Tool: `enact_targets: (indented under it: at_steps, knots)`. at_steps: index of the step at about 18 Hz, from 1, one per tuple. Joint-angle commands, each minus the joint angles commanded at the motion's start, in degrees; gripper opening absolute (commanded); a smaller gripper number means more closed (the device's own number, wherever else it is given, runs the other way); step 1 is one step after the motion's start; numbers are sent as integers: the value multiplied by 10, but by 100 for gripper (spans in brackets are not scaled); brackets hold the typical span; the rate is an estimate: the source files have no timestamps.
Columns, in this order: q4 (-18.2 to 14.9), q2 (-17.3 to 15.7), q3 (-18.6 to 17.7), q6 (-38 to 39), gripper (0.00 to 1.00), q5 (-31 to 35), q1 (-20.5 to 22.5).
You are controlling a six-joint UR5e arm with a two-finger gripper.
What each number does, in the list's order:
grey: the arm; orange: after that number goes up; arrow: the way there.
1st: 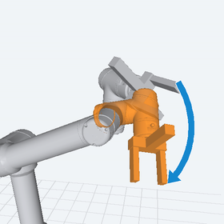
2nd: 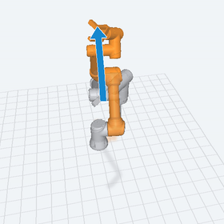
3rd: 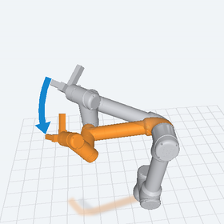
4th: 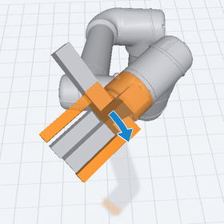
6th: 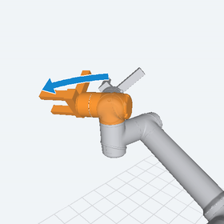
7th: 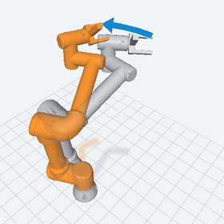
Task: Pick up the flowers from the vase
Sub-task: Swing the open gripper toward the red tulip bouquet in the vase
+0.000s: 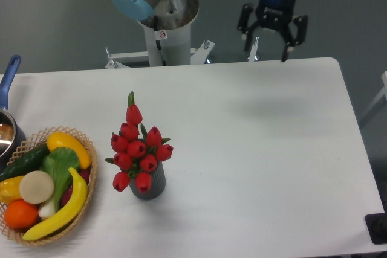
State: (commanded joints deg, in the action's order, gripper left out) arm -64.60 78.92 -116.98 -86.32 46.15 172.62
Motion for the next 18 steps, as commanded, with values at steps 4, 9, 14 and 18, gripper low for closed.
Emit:
enact_targets:
  at_steps: [4, 9, 14, 18]
  knots:
    - [2, 1, -3, 25, 100, -9, -24]
    - [18, 6, -16, 25, 100, -14, -66]
    - [60, 38, -38, 23, 100, -79, -106]
    - [69, 60, -38, 22, 100, -89, -139]
